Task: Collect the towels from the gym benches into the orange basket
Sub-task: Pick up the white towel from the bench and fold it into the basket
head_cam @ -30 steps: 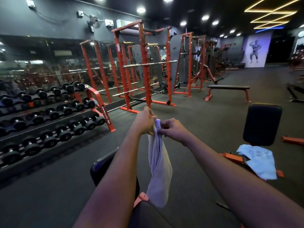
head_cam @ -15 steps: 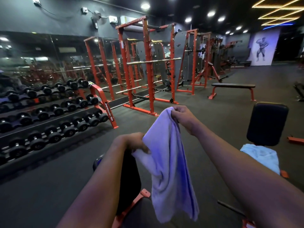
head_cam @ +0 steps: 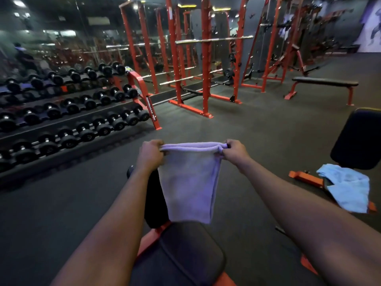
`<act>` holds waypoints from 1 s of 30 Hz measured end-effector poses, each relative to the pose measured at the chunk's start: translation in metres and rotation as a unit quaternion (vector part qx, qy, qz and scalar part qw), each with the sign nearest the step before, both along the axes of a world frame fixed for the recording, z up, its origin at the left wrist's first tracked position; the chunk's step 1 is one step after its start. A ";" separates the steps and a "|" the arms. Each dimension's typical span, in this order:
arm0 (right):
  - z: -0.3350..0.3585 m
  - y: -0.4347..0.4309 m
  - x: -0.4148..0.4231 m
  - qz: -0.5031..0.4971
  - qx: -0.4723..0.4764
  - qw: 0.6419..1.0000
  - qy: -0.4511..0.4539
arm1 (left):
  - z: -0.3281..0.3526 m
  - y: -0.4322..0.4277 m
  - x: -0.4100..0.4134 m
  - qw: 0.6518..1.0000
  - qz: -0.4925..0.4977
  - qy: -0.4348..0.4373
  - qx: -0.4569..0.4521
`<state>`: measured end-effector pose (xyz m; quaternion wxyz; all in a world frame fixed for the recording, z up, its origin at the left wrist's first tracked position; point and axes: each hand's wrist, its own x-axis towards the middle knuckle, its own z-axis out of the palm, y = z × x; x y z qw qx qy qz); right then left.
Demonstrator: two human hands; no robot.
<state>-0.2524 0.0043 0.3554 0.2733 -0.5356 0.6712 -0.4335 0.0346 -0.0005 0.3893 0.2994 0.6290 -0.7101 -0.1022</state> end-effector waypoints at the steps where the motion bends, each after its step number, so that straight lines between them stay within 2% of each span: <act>1: -0.007 0.002 0.001 0.022 -0.001 1.000 -0.003 | -0.007 0.004 0.004 1.000 -0.003 0.015 0.009; 5: -0.042 0.026 0.007 0.099 0.018 0.994 0.042 | -0.045 0.036 0.011 0.999 0.014 0.007 0.030; 10: -0.120 0.060 0.006 0.100 0.015 0.987 0.129 | -0.130 0.073 0.009 0.988 0.027 -0.011 0.154; 15: -0.230 0.103 -0.001 0.143 0.154 0.962 0.173 | -0.232 0.110 0.002 0.958 -0.014 -0.032 0.286; 19: -0.284 0.113 -0.004 0.167 0.255 0.940 0.151 | -0.291 0.109 0.009 0.931 -0.044 -0.037 0.361; 22: -0.310 0.097 0.003 0.141 0.274 0.944 0.114 | -0.323 0.081 0.013 0.916 -0.047 -0.042 0.395; 27: -0.363 0.045 0.013 0.000 0.297 0.955 0.017 | -0.378 -0.002 -0.002 0.920 -0.047 -0.017 0.389; 28: -0.380 0.035 0.013 -0.037 0.311 0.950 0.001 | -0.393 -0.018 -0.008 0.923 -0.033 0.001 0.383; 30: -0.419 0.018 0.012 -0.087 0.389 0.916 -0.039 | -0.433 -0.044 -0.022 0.912 0.000 0.010 0.410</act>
